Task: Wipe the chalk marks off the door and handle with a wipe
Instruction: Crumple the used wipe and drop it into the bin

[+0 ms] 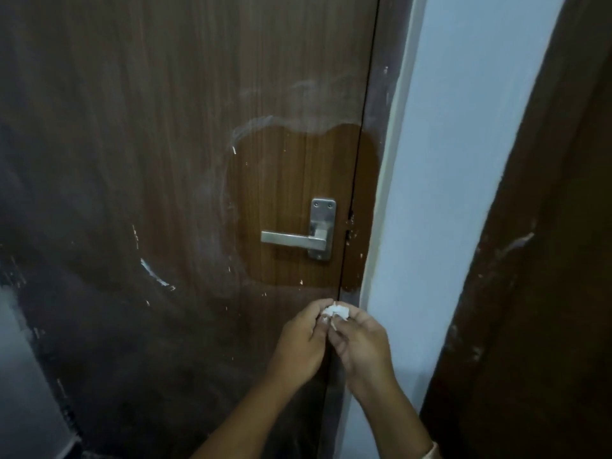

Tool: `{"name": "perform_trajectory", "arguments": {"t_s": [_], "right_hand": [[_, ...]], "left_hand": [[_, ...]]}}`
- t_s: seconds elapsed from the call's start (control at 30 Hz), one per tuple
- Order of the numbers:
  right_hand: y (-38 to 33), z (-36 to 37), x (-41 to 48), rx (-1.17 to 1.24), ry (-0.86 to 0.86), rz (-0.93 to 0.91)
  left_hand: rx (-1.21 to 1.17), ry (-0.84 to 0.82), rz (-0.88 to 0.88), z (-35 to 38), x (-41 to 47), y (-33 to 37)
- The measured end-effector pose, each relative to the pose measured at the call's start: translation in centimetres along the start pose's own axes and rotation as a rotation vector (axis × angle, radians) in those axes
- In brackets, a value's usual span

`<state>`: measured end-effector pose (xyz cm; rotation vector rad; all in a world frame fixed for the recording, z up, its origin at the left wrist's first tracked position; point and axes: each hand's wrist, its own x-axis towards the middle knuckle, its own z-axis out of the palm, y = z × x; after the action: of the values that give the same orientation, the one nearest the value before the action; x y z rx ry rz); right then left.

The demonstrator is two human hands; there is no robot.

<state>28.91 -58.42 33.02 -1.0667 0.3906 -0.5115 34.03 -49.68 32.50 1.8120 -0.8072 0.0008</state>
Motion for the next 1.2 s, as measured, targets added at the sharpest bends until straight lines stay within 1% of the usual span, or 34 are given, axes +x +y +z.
{"name": "perform_trajectory", "arguments": {"t_s": [0.07,0.1,0.17,0.23,0.27,0.33,0.43,0.47,0.53,0.6,0.67,0.7,0.8,0.83,0.87,0.93,0.97,1.07,1.1,1.2], "right_hand": [[-1.3,-2.6,-1.3,-0.033,-0.018,0.0],[-1.7,-4.1,-2.1,-0.092,-0.019,-0.007],[-2.5,-7.2,-4.0,-0.248,0.009,-0.033],[-3.0,-10.6,-6.3,-0.311,0.053,-0.072],[-3.2,-12.4,-7.7,-0.304,0.069,-0.087],[-3.5,-15.9,-10.7,-0.3,0.106,-0.112],[-3.6,-21.5,-15.6,-0.228,0.139,-0.098],[-3.7,-23.3,-17.2,-0.168,0.16,-0.097],[-3.7,-26.9,-20.6,-0.101,0.284,-0.122],[-3.5,-30.1,-24.0,-0.184,0.442,-0.146],[-2.7,-33.3,-27.3,-0.373,0.567,-0.124],[-2.2,-34.3,-28.5,-0.473,0.618,-0.111],[-0.5,-36.6,-31.9,-0.84,0.701,-0.046],[0.2,-37.2,-33.2,-0.896,0.732,-0.035],[0.8,-37.6,-34.5,-0.874,0.782,-0.042],[1.8,-38.0,-36.9,-0.756,0.89,-0.077],[2.1,-38.0,-37.9,-0.669,0.894,-0.094],[2.9,-38.3,-39.8,-0.407,0.77,-0.098],[3.2,-38.5,-40.2,-0.378,0.75,-0.093],[4.2,-39.4,-41.0,-0.326,0.779,-0.056]], "left_hand": [[0.018,-0.072,0.014,1.1,-1.2,1.3],[0.025,-0.106,0.025,1.9,-1.9,1.8],[0.036,-0.126,0.051,3.7,-3.0,2.9],[0.01,-0.145,0.042,5.7,-4.4,4.2],[-0.066,-0.176,0.001,6.8,-5.2,4.8],[-0.31,-0.291,-0.157,9.3,-7.1,6.1],[-0.568,-0.492,-0.387,13.4,-10.4,7.5],[-0.61,-0.574,-0.427,14.8,-11.6,7.8],[-0.632,-0.802,-0.464,17.4,-14.0,8.5],[-0.598,-1.055,-0.483,19.9,-16.4,9.1],[-0.525,-1.289,-0.497,22.9,-18.8,10.1],[-0.499,-1.338,-0.501,24.1,-19.8,10.4],[-0.521,-1.317,-0.54,27.8,-22.8,11.0],[-0.521,-1.316,-0.549,29.0,-24.0,11.2],[-0.493,-1.321,-0.533,30.1,-25.1,11.1],[-0.424,-1.335,-0.472,32.1,-27.2,11.0],[-0.416,-1.341,-0.451,32.8,-28.1,10.9],[-0.443,-1.356,-0.446,34.2,-30.5,10.9],[-0.444,-1.345,-0.456,34.4,-31.3,10.8],[-0.381,-1.326,-0.429,35.0,-32.9,10.7]]}}
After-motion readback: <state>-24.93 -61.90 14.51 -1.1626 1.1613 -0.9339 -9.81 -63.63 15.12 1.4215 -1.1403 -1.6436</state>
